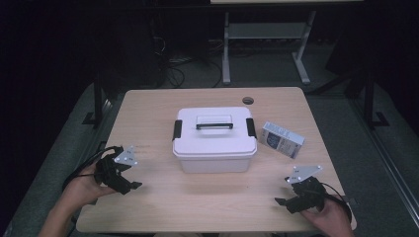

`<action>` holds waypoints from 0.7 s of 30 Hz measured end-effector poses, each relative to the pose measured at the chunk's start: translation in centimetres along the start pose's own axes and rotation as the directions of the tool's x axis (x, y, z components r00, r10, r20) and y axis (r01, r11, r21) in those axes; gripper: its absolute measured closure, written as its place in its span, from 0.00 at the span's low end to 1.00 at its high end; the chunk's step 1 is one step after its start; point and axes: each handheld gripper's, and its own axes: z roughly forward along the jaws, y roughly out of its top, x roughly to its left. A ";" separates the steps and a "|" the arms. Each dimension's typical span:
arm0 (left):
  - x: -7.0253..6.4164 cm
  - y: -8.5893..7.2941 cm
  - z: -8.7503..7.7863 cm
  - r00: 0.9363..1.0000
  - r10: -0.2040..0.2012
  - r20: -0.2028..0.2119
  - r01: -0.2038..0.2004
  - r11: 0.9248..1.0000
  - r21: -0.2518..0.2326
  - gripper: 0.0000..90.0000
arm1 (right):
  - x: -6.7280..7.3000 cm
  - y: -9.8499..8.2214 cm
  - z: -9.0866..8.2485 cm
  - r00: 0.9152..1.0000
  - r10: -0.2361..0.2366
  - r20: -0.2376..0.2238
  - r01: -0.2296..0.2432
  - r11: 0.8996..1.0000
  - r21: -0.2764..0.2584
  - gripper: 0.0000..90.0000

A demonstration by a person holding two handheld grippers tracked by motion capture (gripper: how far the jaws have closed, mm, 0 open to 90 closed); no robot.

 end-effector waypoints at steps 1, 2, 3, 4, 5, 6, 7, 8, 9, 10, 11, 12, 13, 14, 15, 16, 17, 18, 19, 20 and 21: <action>0.1 0.1 -0.2 1.000 -0.004 0.007 0.004 1.000 0.005 0.27 | 0.0 0.0 0.0 1.000 0.001 -0.001 -0.001 1.000 0.000 0.24; 0.2 0.2 -0.4 1.000 -0.008 0.012 0.008 1.000 0.006 0.27 | 0.0 0.0 0.0 1.000 0.000 -0.002 0.000 1.000 -0.001 0.24; 0.3 0.4 -0.6 1.000 -0.008 0.017 0.008 1.000 0.007 0.27 | 0.0 0.0 0.0 1.000 0.000 -0.002 0.000 1.000 -0.001 0.24; 0.4 0.6 -0.9 1.000 -0.004 0.019 0.004 1.000 0.007 0.27 | 0.0 0.0 -0.1 1.000 0.000 -0.001 0.000 1.000 -0.002 0.24; 0.5 0.8 -1.3 1.000 0.004 0.022 -0.004 1.000 0.011 0.27 | 0.0 0.0 -0.1 1.000 0.000 -0.001 0.000 1.000 -0.003 0.24; 0.5 1.1 -1.7 1.000 0.006 0.026 -0.006 1.000 0.013 0.27 | 0.1 0.0 -0.1 1.000 0.000 -0.001 0.000 1.000 -0.004 0.24; 0.5 1.5 -2.0 1.000 0.016 0.025 -0.017 1.000 0.015 0.27 | 0.1 0.0 -0.1 1.000 0.003 -0.001 -0.003 1.000 -0.002 0.24; 0.5 1.8 -2.4 0.999 0.032 0.023 -0.032 0.999 0.016 0.27 | 0.1 -0.1 -0.1 1.000 0.004 0.000 -0.004 1.000 -0.003 0.24; 0.5 2.2 -2.8 0.999 0.037 0.023 -0.037 0.999 0.019 0.27 | 0.1 -0.1 -0.1 1.000 0.005 0.001 -0.005 1.000 -0.003 0.24; 0.6 2.6 -3.2 0.998 0.052 0.022 -0.053 0.998 0.025 0.27 | 0.0 -0.1 -0.2 1.000 0.006 0.000 -0.006 1.000 -0.005 0.24; 0.7 3.0 -3.5 0.998 0.055 0.022 -0.056 0.998 0.026 0.27 | 0.0 -0.1 -0.2 1.000 0.006 0.000 -0.006 1.000 -0.005 0.24; 0.8 3.3 -3.9 0.998 0.064 0.023 -0.064 0.997 0.030 0.27 | 0.0 0.0 -0.1 1.000 0.004 0.001 -0.004 1.000 -0.004 0.24; 0.9 3.7 -4.2 0.997 0.067 0.024 -0.068 0.997 0.030 0.27 | 0.0 0.0 -0.1 1.000 0.001 0.001 -0.001 1.000 -0.002 0.24; 1.1 4.4 -4.7 0.997 0.074 0.027 -0.075 0.997 0.025 0.27 | 0.0 0.1 -0.1 1.000 0.006 -0.001 -0.006 1.000 -0.001 0.24; 1.1 4.4 -4.7 0.997 0.074 0.027 -0.075 0.997 0.025 0.27 | 0.0 0.1 -0.1 1.000 0.006 -0.001 -0.006 1.000 -0.001 0.24; 1.3 5.1 -5.1 0.996 0.084 0.031 -0.085 0.996 0.029 0.27 | 0.0 0.1 -0.1 1.000 0.012 -0.005 -0.012 1.000 -0.005 0.24; 1.3 5.1 -5.1 0.996 0.084 0.031 -0.085 0.996 0.029 0.27 | 0.0 0.1 -0.1 1.000 0.012 -0.005 -0.012 1.000 -0.005 0.24; 1.4 5.4 -5.2 0.996 0.084 0.033 -0.085 0.996 0.032 0.27 | -0.1 0.1 0.0 1.000 0.014 -0.008 -0.014 1.000 -0.001 0.24; 1.6 5.8 -5.4 0.995 0.093 0.033 -0.094 0.995 0.040 0.27 | -0.1 0.1 0.0 1.000 0.014 -0.008 -0.014 1.000 -0.001 0.24; 1.7 6.6 -5.6 0.994 0.101 0.038 -0.102 0.994 0.042 0.28 | -0.1 0.1 0.1 1.000 0.010 -0.013 -0.010 1.000 0.001 0.24; 1.7 6.6 -5.6 0.994 0.101 0.038 -0.102 0.994 0.042 0.28 | -0.1 0.1 0.1 1.000 0.010 -0.013 -0.010 1.000 0.001 0.24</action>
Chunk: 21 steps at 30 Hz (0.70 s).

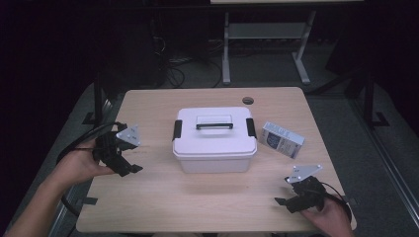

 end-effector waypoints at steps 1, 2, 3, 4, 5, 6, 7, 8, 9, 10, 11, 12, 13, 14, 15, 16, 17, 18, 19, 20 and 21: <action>0.2 0.7 -0.3 1.000 0.013 0.000 -0.013 1.000 0.001 0.28 | 0.0 0.0 0.0 1.000 0.000 0.001 0.000 1.000 -0.002 0.24; 0.2 0.7 -0.3 1.000 0.013 0.000 -0.013 1.000 0.001 0.28 | 0.0 0.0 0.0 1.000 0.000 0.001 0.000 1.000 -0.002 0.24; 0.5 1.4 -0.6 1.000 0.025 0.002 -0.025 1.000 0.002 0.28 | 0.1 0.1 -0.1 1.000 0.003 0.000 -0.003 1.000 -0.007 0.24; 0.5 1.4 -0.6 1.000 0.025 0.002 -0.025 1.000 0.002 0.28 | 0.1 0.1 -0.1 1.000 0.003 0.000 -0.003 1.000 -0.007 0.24; 0.6 1.7 -0.7 1.000 0.024 0.004 -0.024 1.000 0.002 0.28 | 0.1 0.1 -0.1 1.000 0.006 0.000 -0.006 1.000 -0.007 0.24; 0.7 2.0 -0.9 1.000 0.028 0.004 -0.028 1.000 0.004 0.28 | 0.1 0.1 -0.1 1.000 0.006 0.000 -0.006 1.000 -0.007 0.24; 0.9 2.3 -1.0 0.999 0.032 0.001 -0.032 0.999 0.007 0.28 | 0.0 0.0 -0.1 1.000 0.003 0.001 -0.003 1.000 -0.005 0.24; 1.0 2.6 -1.2 0.999 0.037 0.000 -0.037 0.999 0.009 0.28 | 0.0 0.0 -0.1 1.000 0.004 0.002 -0.004 1.000 -0.004 0.24; 1.1 2.9 -1.3 0.999 0.039 0.000 -0.039 0.999 0.009 0.28 | 0.1 0.0 -0.1 1.000 0.007 0.002 -0.007 1.000 -0.004 0.24; 1.2 3.3 -1.5 0.999 0.043 -0.001 -0.043 0.999 0.009 0.28 | 0.1 0.0 -0.1 1.000 0.008 0.001 -0.008 1.000 -0.003 0.24; 1.4 3.9 -1.8 0.999 0.051 -0.003 -0.051 0.999 0.008 0.28 | 0.0 0.0 -0.1 1.000 0.006 0.001 -0.006 1.000 -0.005 0.24; 1.4 3.9 -1.8 0.999 0.051 -0.003 -0.051 0.999 0.008 0.28 | 0.0 0.0 -0.1 1.000 0.006 0.001 -0.006 1.000 -0.005 0.24; 1.5 4.2 -1.9 0.998 0.057 -0.002 -0.057 0.998 0.008 0.28 | 0.0 0.0 -0.1 1.000 0.006 0.001 -0.006 1.000 -0.008 0.24; 1.5 4.5 -2.0 0.998 0.057 -0.001 -0.056 0.998 0.007 0.28 | 0.0 0.0 -0.1 1.000 0.004 0.001 -0.004 1.000 -0.011 0.24; 1.6 5.1 -2.1 0.998 0.060 0.001 -0.060 0.998 0.004 0.28 | 0.0 0.0 -0.1 1.000 0.007 0.000 -0.007 1.000 -0.010 0.24; 1.6 5.1 -2.1 0.998 0.060 0.001 -0.060 0.998 0.004 0.28 | 0.0 0.0 -0.1 1.000 0.007 0.000 -0.007 1.000 -0.010 0.24; 1.8 5.8 -2.0 0.998 0.070 0.005 -0.070 0.997 0.012 0.28 | 0.0 0.0 -0.2 1.000 0.005 0.002 -0.005 1.000 -0.011 0.24; 1.8 5.8 -2.0 0.998 0.070 0.005 -0.070 0.997 0.012 0.28 | 0.0 0.0 -0.2 1.000 0.005 0.002 -0.005 1.000 -0.011 0.24; 1.9 6.4 -2.0 0.997 0.076 0.007 -0.076 0.997 0.013 0.28 | 0.0 0.0 -0.2 1.000 0.004 0.006 -0.004 1.000 -0.012 0.24; 1.9 6.4 -2.0 0.997 0.076 0.007 -0.076 0.997 0.013 0.28 | 0.0 0.0 -0.2 1.000 0.004 0.006 -0.004 1.000 -0.012 0.24; 2.1 7.0 -1.9 0.996 0.085 0.009 -0.085 0.996 0.016 0.29 | -0.1 0.0 -0.3 1.000 0.006 0.008 -0.006 1.000 -0.013 0.24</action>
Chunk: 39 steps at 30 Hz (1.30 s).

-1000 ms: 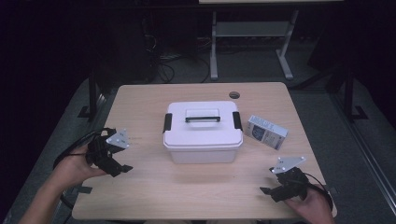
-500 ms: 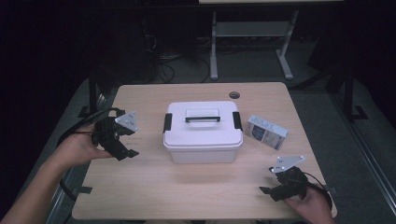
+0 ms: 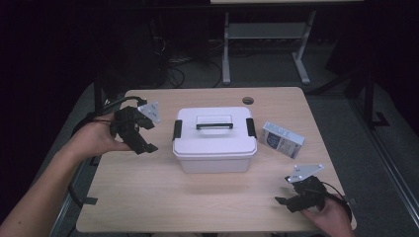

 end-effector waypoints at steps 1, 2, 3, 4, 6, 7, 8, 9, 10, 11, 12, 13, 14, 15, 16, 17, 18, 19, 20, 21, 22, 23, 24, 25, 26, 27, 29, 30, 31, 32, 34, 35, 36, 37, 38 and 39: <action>0.0 0.0 0.0 1.000 0.000 0.000 0.000 1.000 0.000 0.29 | 0.0 0.0 0.0 1.000 0.000 0.000 0.000 1.000 0.000 0.24; 0.2 0.6 0.0 1.000 0.007 0.003 -0.007 1.000 0.002 0.29 | 0.0 0.0 -0.1 1.000 0.003 0.000 -0.003 1.000 -0.002 0.24; 0.2 0.6 0.0 1.000 0.007 0.003 -0.007 1.000 0.002 0.29 | 0.0 0.0 -0.1 1.000 0.003 0.000 -0.003 1.000 -0.002 0.24; 0.2 0.9 0.0 1.000 0.012 0.003 -0.012 1.000 0.006 0.29 | 0.0 0.0 -0.1 1.000 0.004 0.000 -0.004 1.000 -0.002 0.24; 0.4 1.5 0.1 1.000 0.017 0.010 -0.017 1.000 0.007 0.29 | 0.0 -0.1 -0.1 1.000 0.007 0.000 -0.007 1.000 0.001 0.24; 0.5 1.8 0.1 1.000 0.022 0.014 -0.023 1.000 0.009 0.29 | 0.0 -0.1 -0.1 1.000 0.006 0.001 -0.006 1.000 0.000 0.24; 0.6 2.0 0.2 1.000 0.024 0.012 -0.024 1.000 0.013 0.29 | 0.0 -0.1 -0.2 1.000 0.005 0.002 -0.005 1.000 0.000 0.24; 0.7 2.3 0.2 1.000 0.028 0.013 -0.028 0.999 0.020 0.29 | 0.0 -0.1 -0.2 1.000 0.005 0.002 -0.005 1.000 0.000 0.24; 0.8 2.9 0.3 0.999 0.039 0.017 -0.039 0.999 0.023 0.30 | 0.0 -0.1 -0.2 1.000 0.005 0.002 -0.005 1.000 -0.005 0.24; 0.8 2.9 0.3 0.999 0.039 0.017 -0.039 0.999 0.023 0.30 | 0.0 -0.1 -0.2 1.000 0.005 0.002 -0.005 1.000 -0.005 0.24; 0.9 3.2 0.4 0.999 0.043 0.019 -0.044 0.999 0.022 0.30 | 0.0 -0.1 -0.2 1.000 0.003 0.001 -0.003 1.000 -0.002 0.24; 0.9 3.5 0.5 0.999 0.047 0.019 -0.047 0.999 0.023 0.30 | 0.0 -0.1 -0.2 1.000 0.004 0.001 -0.004 1.000 -0.002 0.24; 1.1 4.1 0.6 0.998 0.053 0.022 -0.054 0.998 0.027 0.30 | 0.0 -0.1 -0.3 1.000 0.006 0.002 -0.006 1.000 -0.002 0.24; 1.1 4.1 0.6 0.998 0.053 0.022 -0.054 0.998 0.027 0.30 | 0.0 -0.1 -0.3 1.000 0.006 0.002 -0.006 1.000 -0.002 0.24; 1.2 4.6 0.7 0.998 0.056 0.022 -0.057 0.998 0.028 0.31 | 0.0 -0.1 -0.3 1.000 0.006 0.002 -0.006 1.000 -0.001 0.24; 1.2 4.6 0.7 0.998 0.056 0.022 -0.057 0.998 0.028 0.31 | 0.0 -0.1 -0.3 1.000 0.006 0.002 -0.006 1.000 -0.001 0.24; 1.3 4.9 0.8 0.998 0.060 0.026 -0.061 0.998 0.026 0.31 | -0.1 -0.1 -0.3 1.000 0.008 0.002 -0.008 1.000 -0.002 0.24; 1.4 5.2 0.9 0.998 0.064 0.029 -0.065 0.998 0.025 0.31 | -0.1 -0.1 -0.3 1.000 0.008 0.002 -0.008 1.000 -0.002 0.24; 1.5 5.5 1.0 0.997 0.067 0.032 -0.068 0.997 0.030 0.32 | -0.1 -0.1 -0.3 1.000 0.009 0.000 -0.009 1.000 -0.004 0.24; 1.6 5.8 1.0 0.997 0.075 0.032 -0.076 0.996 0.039 0.32 | -0.1 -0.1 -0.3 1.000 0.009 0.000 -0.009 1.000 -0.004 0.24; 1.6 6.1 1.1 0.996 0.079 0.032 -0.080 0.996 0.042 0.32 | -0.1 -0.1 -0.3 1.000 0.007 0.001 -0.007 1.000 -0.003 0.24; 1.7 6.4 1.2 0.996 0.081 0.034 -0.082 0.996 0.040 0.32 | -0.1 -0.1 -0.3 1.000 0.008 0.000 -0.008 1.000 -0.003 0.24; 1.8 6.7 1.2 0.995 0.089 0.035 -0.090 0.995 0.043 0.33 | -0.1 -0.1 -0.3 1.000 0.008 -0.001 -0.008 1.000 -0.002 0.24; 1.9 7.1 1.2 0.995 0.096 0.037 -0.097 0.994 0.051 0.33 | -0.2 -0.1 -0.3 1.000 0.010 -0.001 -0.010 1.000 -0.002 0.24; 2.0 7.4 1.3 0.995 0.094 0.034 -0.095 0.994 0.047 0.33 | -0.2 -0.1 -0.3 1.000 0.011 0.001 -0.011 1.000 0.000 0.24; 2.0 7.7 1.4 0.995 0.096 0.036 -0.097 0.994 0.045 0.33 | -0.2 -0.2 -0.4 1.000 0.010 0.001 -0.010 1.000 0.000 0.24; 2.2 8.4 1.5 0.994 0.103 0.039 -0.105 0.994 0.043 0.33 | -0.3 -0.2 -0.4 1.000 0.012 -0.001 -0.012 1.000 -0.002 0.24; 2.2 8.8 1.5 0.993 0.108 0.041 -0.109 0.993 0.047 0.33 | -0.3 -0.2 -0.4 1.000 0.014 -0.001 -0.014 1.000 -0.003 0.24; 2.2 9.1 1.6 0.993 0.114 0.040 -0.116 0.992 0.048 0.33 | -0.3 -0.3 -0.4 1.000 0.014 0.001 -0.014 1.000 -0.004 0.24; 2.2 9.7 1.8 0.992 0.117 0.041 -0.119 0.992 0.050 0.33 | -0.3 -0.3 -0.5 1.000 0.015 0.002 -0.015 1.000 -0.005 0.24; 2.2 10.1 1.9 0.992 0.122 0.043 -0.124 0.991 0.048 0.33 | -0.3 -0.3 -0.5 1.000 0.014 0.002 -0.014 1.000 -0.006 0.24; 2.2 10.5 2.0 0.991 0.125 0.043 -0.127 0.991 0.047 0.33 | -0.3 -0.3 -0.5 1.000 0.014 0.003 -0.014 1.000 -0.008 0.24; 2.2 10.8 2.1 0.991 0.127 0.047 -0.130 0.991 0.043 0.33 | -0.3 -0.3 -0.5 1.000 0.012 0.003 -0.012 1.000 -0.009 0.24; 2.2 11.1 2.2 0.989 0.136 0.051 -0.138 0.989 0.047 0.34 | -0.3 -0.3 -0.6 1.000 0.011 0.003 -0.011 1.000 -0.009 0.24; 2.2 11.4 2.4 0.989 0.141 0.049 -0.143 0.988 0.049 0.34 | -0.3 -0.3 -0.6 1.000 0.012 0.003 -0.012 1.000 -0.010 0.24; 2.2 11.7 2.5 0.988 0.144 0.054 -0.147 0.988 0.055 0.34 | -0.2 -0.3 -0.6 1.000 0.013 0.002 -0.013 1.000 -0.009 0.24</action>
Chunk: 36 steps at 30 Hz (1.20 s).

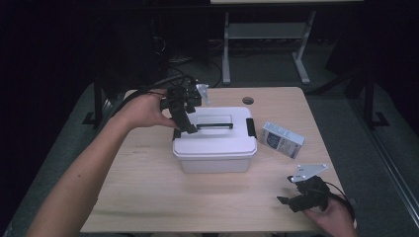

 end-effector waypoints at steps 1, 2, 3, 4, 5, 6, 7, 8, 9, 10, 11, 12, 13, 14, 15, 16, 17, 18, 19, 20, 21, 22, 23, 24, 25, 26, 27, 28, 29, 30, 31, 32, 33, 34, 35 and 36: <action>0.1 0.5 0.3 1.000 0.006 0.005 -0.006 1.000 0.002 0.34 | 0.0 0.0 0.0 1.000 -0.003 -0.001 0.003 1.000 0.000 0.24; 0.1 0.5 0.3 1.000 0.006 0.005 -0.006 1.000 0.002 0.34 | 0.0 0.0 0.0 1.000 -0.003 -0.001 0.003 1.000 0.000 0.24; 0.2 0.7 0.4 1.000 0.008 0.010 -0.008 1.000 -0.001 0.34 | 0.1 0.0 0.0 1.000 -0.003 -0.002 0.003 1.000 0.000 0.24; 0.3 0.9 0.5 1.000 0.007 0.016 -0.007 1.000 -0.004 0.34 | 0.1 0.0 0.0 1.000 -0.002 -0.002 0.002 1.000 -0.001 0.24; 0.4 1.1 0.6 1.000 0.008 0.018 -0.008 1.000 -0.002 0.34 | 0.1 0.0 0.0 1.000 0.001 -0.005 -0.001 1.000 -0.004 0.24; 0.4 1.3 0.8 1.000 0.008 0.019 -0.008 1.000 -0.001 0.34 | 0.1 0.0 0.0 1.000 0.001 -0.005 -0.001 1.000 -0.004 0.24; 0.5 1.5 0.9 1.000 0.008 0.019 -0.008 1.000 0.000 0.34 | 0.1 0.0 -0.1 1.000 0.003 -0.002 -0.003 1.000 -0.005 0.24; 0.6 1.6 1.0 1.000 0.009 0.021 -0.009 1.000 0.002 0.34 | 0.1 0.0 -0.1 1.000 0.003 -0.002 -0.003 1.000 -0.005 0.24; 0.7 1.8 1.1 1.000 0.013 0.022 -0.013 1.000 0.007 0.34 | 0.1 -0.1 -0.1 1.000 0.000 -0.003 0.000 1.000 -0.007 0.24; 0.7 1.9 1.3 1.000 0.013 0.022 -0.014 1.000 0.010 0.34 | 0.1 -0.1 -0.1 1.000 0.000 -0.003 0.000 1.000 -0.007 0.24; 0.7 2.1 1.4 1.000 0.012 0.023 -0.013 1.000 0.011 0.34 | 0.1 -0.1 -0.1 1.000 0.000 -0.002 0.000 1.000 -0.007 0.24; 0.8 2.3 1.6 1.000 0.017 0.025 -0.017 1.000 0.012 0.35 | 0.1 -0.1 -0.1 1.000 0.001 -0.001 -0.001 1.000 -0.009 0.24; 0.8 2.4 1.7 0.999 0.021 0.028 -0.021 1.000 0.009 0.35 | 0.1 -0.1 -0.1 1.000 0.000 -0.002 0.000 1.000 -0.006 0.24; 0.9 2.6 1.8 0.999 0.027 0.033 -0.027 1.000 0.005 0.35 | 0.1 -0.1 -0.1 1.000 0.000 -0.003 0.000 1.000 -0.006 0.24; 0.9 2.7 2.0 0.999 0.030 0.039 -0.030 1.000 0.004 0.37 | 0.2 -0.1 -0.1 1.000 0.001 -0.004 -0.001 1.000 -0.007 0.24; 1.0 2.8 2.2 0.999 0.028 0.040 -0.028 1.000 0.003 0.37 | 0.2 -0.1 -0.1 1.000 0.000 -0.005 0.000 1.000 -0.007 0.24; 1.2 2.9 2.4 0.999 0.028 0.041 -0.029 1.000 0.008 0.38 | 0.2 0.0 -0.1 1.000 0.000 -0.005 0.000 1.000 -0.007 0.24; 1.3 3.0 2.6 0.999 0.026 0.044 -0.027 1.000 0.007 0.39 | 0.2 0.0 -0.1 1.000 0.001 -0.007 -0.001 1.000 -0.008 0.24; 1.4 3.0 2.7 0.998 0.026 0.049 -0.026 1.000 0.008 0.40 | 0.3 0.0 -0.1 1.000 0.000 -0.010 -0.001 1.000 -0.009 0.24; 1.4 3.1 2.9 0.999 0.028 0.047 -0.028 1.000 0.009 0.43 | 0.3 0.0 -0.1 1.000 0.000 -0.010 0.000 1.000 -0.008 0.24; 1.5 3.2 3.1 0.999 0.025 0.040 -0.025 1.000 0.014 0.45 | 0.2 0.0 -0.1 1.000 0.002 -0.011 -0.002 1.000 -0.008 0.24; 1.6 3.4 3.3 0.999 0.027 0.037 -0.027 0.999 0.018 0.46 | 0.3 -0.1 -0.1 1.000 0.006 -0.009 -0.006 1.000 -0.009 0.24; 1.7 3.5 3.4 0.999 0.025 0.038 -0.026 0.999 0.020 0.49 | 0.2 -0.2 -0.2 1.000 0.011 -0.009 -0.011 1.000 -0.010 0.24; 1.8 3.6 3.5 0.999 0.030 0.036 -0.030 0.999 0.018 0.49 | 0.2 -0.2 -0.2 1.000 0.011 -0.009 -0.011 1.000 -0.010 0.24; 1.8 3.7 3.5 0.999 0.029 0.037 -0.030 0.999 0.020 0.52 | 0.2 -0.2 -0.2 1.000 0.010 -0.008 -0.010 1.000 -0.012 0.24; 1.9 3.8 3.6 0.999 0.031 0.040 -0.032 0.999 0.024 0.54 | 0.2 -0.2 -0.3 1.000 0.009 -0.007 -0.009 1.000 -0.013 0.24; 1.9 3.9 3.8 0.999 0.034 0.042 -0.035 0.999 0.022 0.56 | 0.2 -0.2 -0.3 1.000 0.011 -0.007 -0.011 1.000 -0.015 0.24; 2.0 4.1 3.9 0.998 0.039 0.049 -0.040 0.999 0.029 0.59 | 0.2 -0.2 -0.3 1.000 0.011 -0.005 -0.011 1.000 -0.013 0.24; 2.1 4.3 4.1 0.997 0.042 0.058 -0.044 0.998 0.039 0.66 | 0.2 -0.3 -0.4 1.000 0.011 -0.003 -0.011 1.000 -0.011 0.24; 2.1 4.3 4.1 0.997 0.042 0.058 -0.044 0.998 0.039 0.68 | 0.2 -0.3 -0.4 1.000 0.011 -0.003 -0.011 1.000 -0.011 0.24; 2.1 4.4 4.1 0.997 0.043 0.066 -0.046 0.998 0.040 0.72 | 0.2 -0.3 -0.4 1.000 0.012 -0.001 -0.012 1.000 -0.013 0.24; 2.2 4.5 4.1 0.997 0.047 0.066 -0.049 0.998 0.039 0.72 | 0.2 -0.3 -0.4 1.000 0.012 -0.001 -0.012 1.000 -0.013 0.24; 2.2 4.6 4.2 0.997 0.046 0.067 -0.048 0.998 0.036 0.76 | 0.2 -0.3 -0.4 1.000 0.011 -0.001 -0.011 1.000 -0.012 0.24; 2.3 4.8 4.2 0.997 0.043 0.071 -0.046 0.998 0.044 0.76 | 0.2 -0.3 -0.4 1.000 0.011 -0.001 -0.011 1.000 -0.012 0.24; 2.3 4.9 4.2 0.996 0.049 0.072 -0.053 0.997 0.049 0.78 | 0.2 -0.3 -0.4 1.000 0.011 0.000 -0.011 1.000 -0.012 0.24; 2.4 5.0 4.3 0.996 0.051 0.071 -0.055 0.997 0.053 0.80 | 0.2 -0.3 -0.4 1.000 0.012 -0.001 -0.012 1.000 -0.012 0.24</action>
